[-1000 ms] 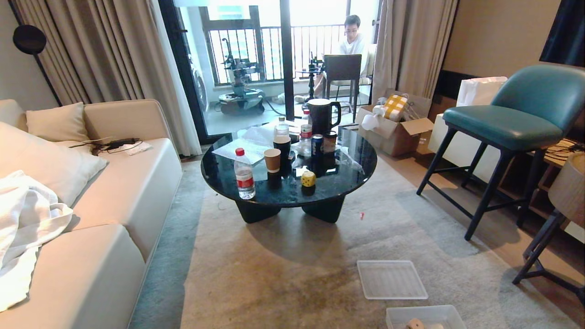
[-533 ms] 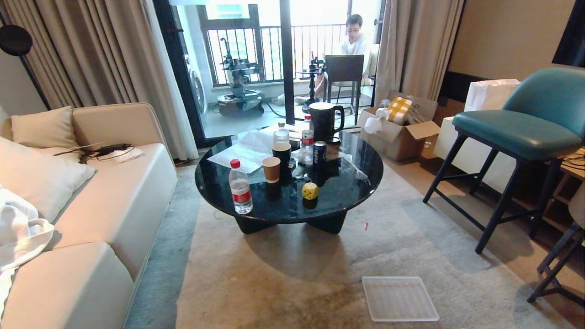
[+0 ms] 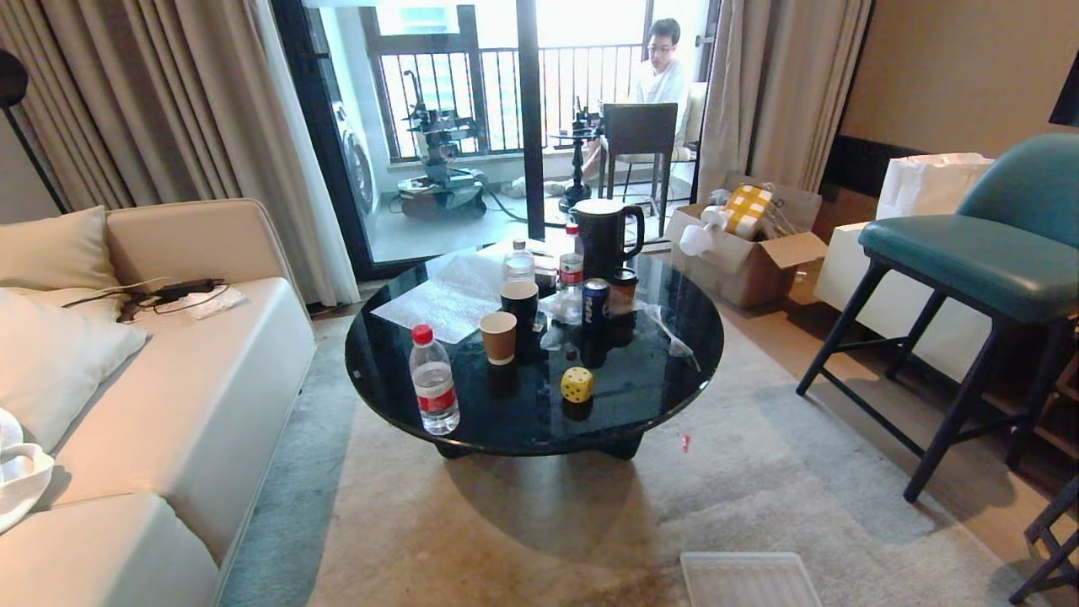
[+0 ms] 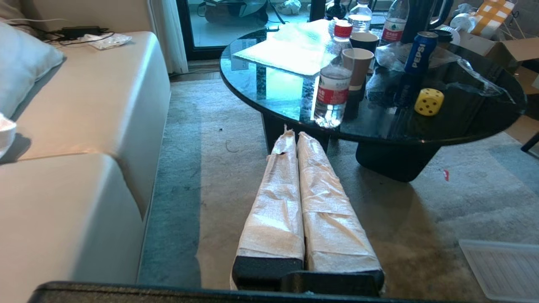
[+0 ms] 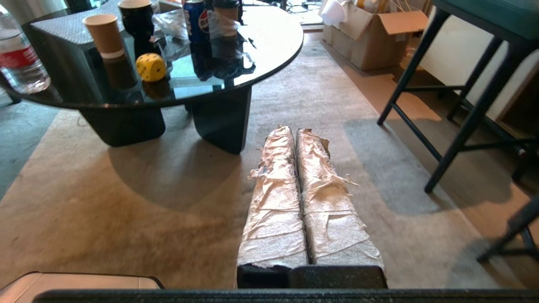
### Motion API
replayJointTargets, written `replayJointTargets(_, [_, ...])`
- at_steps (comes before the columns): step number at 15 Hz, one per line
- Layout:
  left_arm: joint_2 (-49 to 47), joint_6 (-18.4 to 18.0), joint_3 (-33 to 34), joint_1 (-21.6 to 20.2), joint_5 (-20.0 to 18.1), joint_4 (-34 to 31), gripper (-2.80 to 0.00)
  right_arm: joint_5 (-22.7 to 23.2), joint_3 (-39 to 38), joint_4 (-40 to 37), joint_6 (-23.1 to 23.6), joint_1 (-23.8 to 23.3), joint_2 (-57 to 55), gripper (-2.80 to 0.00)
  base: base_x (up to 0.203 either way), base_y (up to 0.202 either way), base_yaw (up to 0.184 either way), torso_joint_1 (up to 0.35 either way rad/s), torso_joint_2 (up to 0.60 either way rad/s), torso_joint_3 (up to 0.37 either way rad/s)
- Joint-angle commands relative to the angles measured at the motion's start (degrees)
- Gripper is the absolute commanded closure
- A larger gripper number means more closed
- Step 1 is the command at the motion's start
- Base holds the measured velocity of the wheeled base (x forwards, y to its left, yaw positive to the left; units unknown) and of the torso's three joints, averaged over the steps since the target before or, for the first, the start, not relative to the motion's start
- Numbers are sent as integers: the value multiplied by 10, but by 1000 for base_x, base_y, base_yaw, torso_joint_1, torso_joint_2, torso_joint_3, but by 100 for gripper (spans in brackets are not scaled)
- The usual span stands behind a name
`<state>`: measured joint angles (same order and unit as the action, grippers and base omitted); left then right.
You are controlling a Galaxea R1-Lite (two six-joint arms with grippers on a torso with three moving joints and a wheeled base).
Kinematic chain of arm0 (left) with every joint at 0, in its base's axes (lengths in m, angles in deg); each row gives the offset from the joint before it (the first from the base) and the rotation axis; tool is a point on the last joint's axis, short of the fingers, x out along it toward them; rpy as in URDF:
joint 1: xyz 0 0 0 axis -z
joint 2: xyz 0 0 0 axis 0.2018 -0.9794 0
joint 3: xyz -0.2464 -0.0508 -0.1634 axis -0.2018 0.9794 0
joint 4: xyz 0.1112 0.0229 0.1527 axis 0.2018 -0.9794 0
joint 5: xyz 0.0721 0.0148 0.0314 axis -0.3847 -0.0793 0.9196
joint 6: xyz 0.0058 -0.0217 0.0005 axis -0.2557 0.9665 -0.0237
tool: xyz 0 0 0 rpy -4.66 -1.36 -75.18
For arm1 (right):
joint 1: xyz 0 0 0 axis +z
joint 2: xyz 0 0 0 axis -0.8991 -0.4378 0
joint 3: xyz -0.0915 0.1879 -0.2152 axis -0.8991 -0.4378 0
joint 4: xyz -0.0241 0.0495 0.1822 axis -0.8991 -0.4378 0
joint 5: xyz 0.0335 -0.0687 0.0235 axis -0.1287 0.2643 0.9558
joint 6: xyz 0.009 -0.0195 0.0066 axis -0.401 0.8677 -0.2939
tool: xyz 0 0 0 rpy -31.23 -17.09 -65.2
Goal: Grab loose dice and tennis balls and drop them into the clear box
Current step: Pick up toys out of the box
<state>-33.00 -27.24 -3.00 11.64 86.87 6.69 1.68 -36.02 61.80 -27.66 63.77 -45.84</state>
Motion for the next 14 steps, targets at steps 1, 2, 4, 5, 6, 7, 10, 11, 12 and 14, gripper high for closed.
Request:
replayJointTargets(1, [0,0,1,0,0,0,0,0,0,0,0,0,-1,0,180,0,-1,7,2,1])
replayJointTargets(2, [0,-1,0,0,0,0,0,1,0,0,0,0,-1,0,182,0,1,8,1,2])
replayJointTargets(4, [0,-1,0,0,0,0,0,1,0,0,0,0,-1,0,187,0,-3,3,6,0])
replayJointTargets(5, [0,-1,0,0,0,0,0,1,-1,1,0,0,-1,0,184,0,-3,7,6,2])
replayJointTargets(6, [0,-1,0,0,0,0,0,1,-1,1,0,0,-1,0,186,0,-3,1,5,3])
replayJointTargets(7, [0,-1,0,0,0,0,0,1,-1,1,0,0,-1,0,185,0,-4,-2,9,2])
replayJointTargets(10, [0,-1,0,0,0,0,0,1,-1,1,0,0,-1,0,187,0,-2,1,4,3])
replayJointTargets(11, [0,-1,0,0,0,0,0,1,-1,1,0,0,-1,0,184,0,-4,2,2,7])
replayJointTargets(12, [0,-1,0,0,0,0,0,1,-1,1,0,0,-1,0,182,0,0,2,2,5])
replayJointTargets(14, [0,-1,0,0,0,0,0,1,-1,1,0,0,-1,0,181,0,0,5,1,4])
